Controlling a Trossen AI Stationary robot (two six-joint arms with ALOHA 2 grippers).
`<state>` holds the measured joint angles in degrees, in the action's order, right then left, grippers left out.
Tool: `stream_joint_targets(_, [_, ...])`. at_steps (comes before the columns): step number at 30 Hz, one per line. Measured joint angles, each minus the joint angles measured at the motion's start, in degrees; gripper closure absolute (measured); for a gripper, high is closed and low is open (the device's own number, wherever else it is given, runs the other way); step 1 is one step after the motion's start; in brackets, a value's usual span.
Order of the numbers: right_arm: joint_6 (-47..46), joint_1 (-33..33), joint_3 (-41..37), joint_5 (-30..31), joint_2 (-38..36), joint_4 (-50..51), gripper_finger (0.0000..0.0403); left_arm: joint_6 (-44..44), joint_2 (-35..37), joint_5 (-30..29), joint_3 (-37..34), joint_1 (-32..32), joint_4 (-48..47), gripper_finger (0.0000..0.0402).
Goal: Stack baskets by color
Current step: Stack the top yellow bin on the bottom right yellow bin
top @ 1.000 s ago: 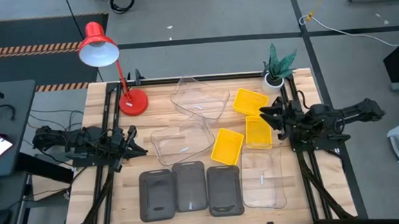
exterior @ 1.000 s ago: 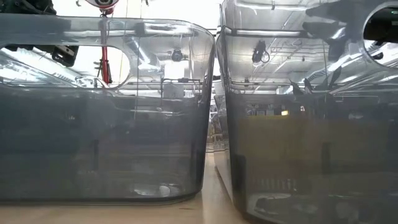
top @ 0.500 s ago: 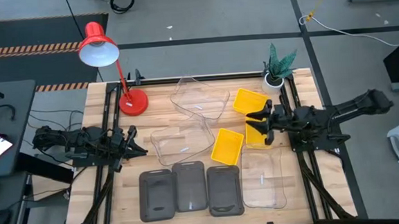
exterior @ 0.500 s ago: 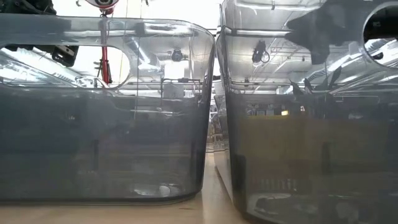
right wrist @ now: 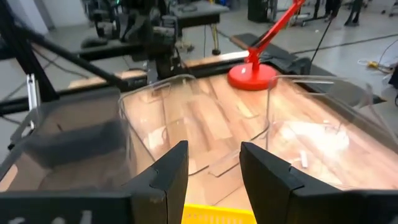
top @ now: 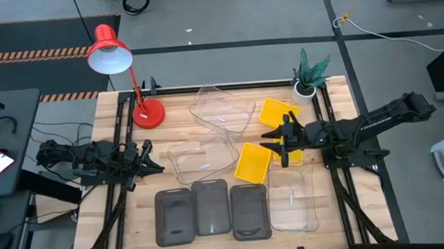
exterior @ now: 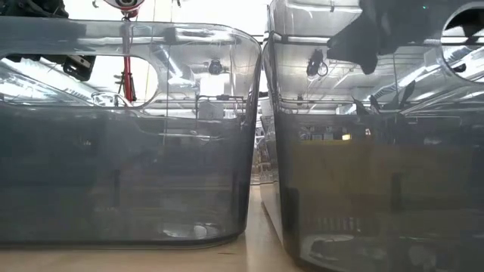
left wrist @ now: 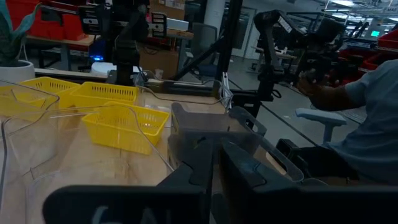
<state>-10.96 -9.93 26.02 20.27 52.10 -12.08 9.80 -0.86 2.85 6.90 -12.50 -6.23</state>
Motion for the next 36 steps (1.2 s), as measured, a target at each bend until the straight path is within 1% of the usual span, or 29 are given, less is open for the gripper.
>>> stream_joint_targets(2, [0.02, -0.15, 1.49, -0.02, 2.37, 0.60, 0.0253, 0.01, 0.00, -0.02, -0.01, -0.01, -0.03, 0.0366])
stream_joint_targets(6, [-1.70, -0.10, 5.49, -0.02, 6.62, 6.21, 0.0253, 0.02, 0.00, 0.00, -0.01, 0.01, -0.03, 0.0369])
stream_joint_targets(9, [-4.41, 0.61, 8.77, -0.06, 9.84, 12.63, 0.0253, 0.00, 0.00, -0.01, -0.02, 0.01, -0.01, 0.0373])
stream_joint_targets(12, [-6.51, 1.87, 12.72, -0.38, 13.08, 21.54, 0.0253, 0.00, 0.02, 0.00, -0.02, 0.01, 0.00, 0.0373])
stream_joint_targets(15, [-7.56, 4.14, 16.63, -2.77, 16.56, 30.27, 0.0253, -0.01, 0.01, -0.02, 0.00, 0.00, 0.02, 0.0368])
stream_joint_targets(18, [-8.00, 6.52, 20.15, -5.87, 20.07, 35.91, 0.0253, 0.02, 0.00, 0.01, 0.00, 0.01, 0.02, 0.0364])
stream_joint_targets(22, [-7.06, 9.24, 24.47, -9.95, 24.73, 42.33, 0.0253, 0.00, 0.01, -0.01, 0.00, 0.01, 0.02, 0.0363])
stream_joint_targets(26, [-5.88, 11.49, 28.37, -12.22, 28.86, 49.10, 0.0253, 0.00, 0.01, -0.01, 0.00, -0.01, 0.01, 0.0368])
stream_joint_targets(31, [-3.87, 14.33, 32.16, -11.64, 31.93, 57.69, 0.0253, 0.00, 0.00, -0.01, 0.00, 0.00, -0.01, 0.0371])
stream_joint_targets(36, [-0.93, 19.48, 33.14, -11.34, 32.22, 60.94, 0.0253, 0.00, 0.00, -0.01, 0.00, 0.01, 0.01, 0.0365])
